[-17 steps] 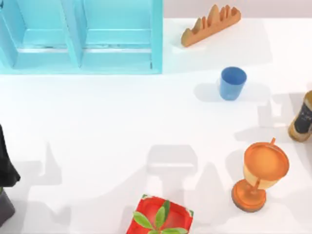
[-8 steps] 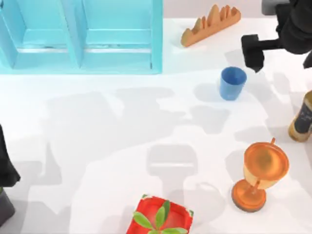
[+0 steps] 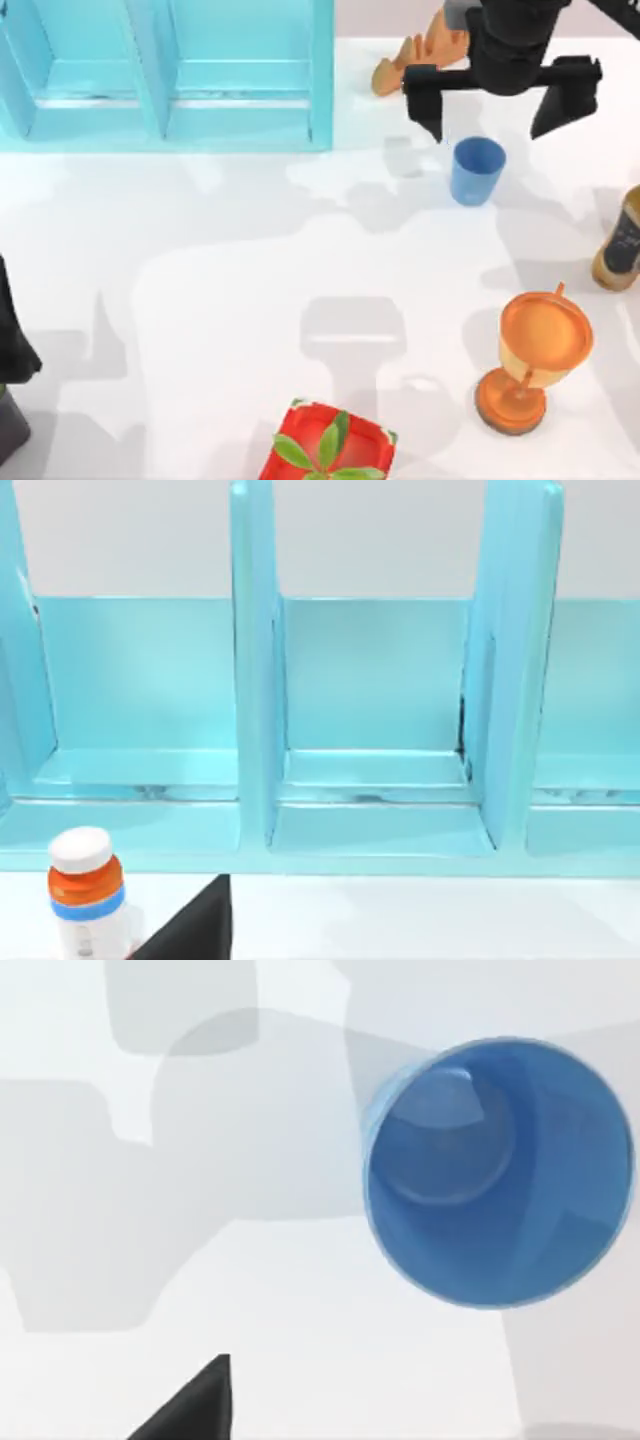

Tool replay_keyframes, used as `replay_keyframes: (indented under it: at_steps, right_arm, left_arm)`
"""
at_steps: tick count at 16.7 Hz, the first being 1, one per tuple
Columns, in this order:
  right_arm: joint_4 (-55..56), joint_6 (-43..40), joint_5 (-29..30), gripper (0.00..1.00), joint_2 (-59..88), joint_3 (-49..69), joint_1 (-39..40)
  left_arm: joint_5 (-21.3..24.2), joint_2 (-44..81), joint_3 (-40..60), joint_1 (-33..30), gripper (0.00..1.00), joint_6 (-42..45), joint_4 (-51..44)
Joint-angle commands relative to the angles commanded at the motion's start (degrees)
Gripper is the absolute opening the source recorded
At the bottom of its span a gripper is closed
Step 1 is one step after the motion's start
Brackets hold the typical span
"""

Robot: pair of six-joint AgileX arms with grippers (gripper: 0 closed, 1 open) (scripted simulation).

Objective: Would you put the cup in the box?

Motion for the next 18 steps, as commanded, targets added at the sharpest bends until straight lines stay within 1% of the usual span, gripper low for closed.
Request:
replay_keyframes:
  at_steps: [4, 11, 13, 18]
  right_arm:
    - [-1.6, 2.3, -0.8, 1.00, 2.1, 6.4, 1.2]
    - [-0.6, 2.2, -0.8, 1.00, 2.2, 5.5, 0.9]
    - [2.7, 2.0, -0.9, 1.00, 3.0, 2.9, 0.8]
    - [15.1, 1.6, -0.9, 1.00, 6.0, -5.9, 0.4]
  left_arm:
    - [0.0, 0.0, 0.0, 0.0, 1.00, 0.0, 0.0]
    - [0.0, 0.0, 0.0, 0.0, 1.00, 0.0, 0.0]
    - [0.0, 0.0, 0.0, 0.0, 1.00, 0.0, 0.0]
    - [0.0, 0.0, 0.0, 0.0, 1.00, 0.0, 0.0]
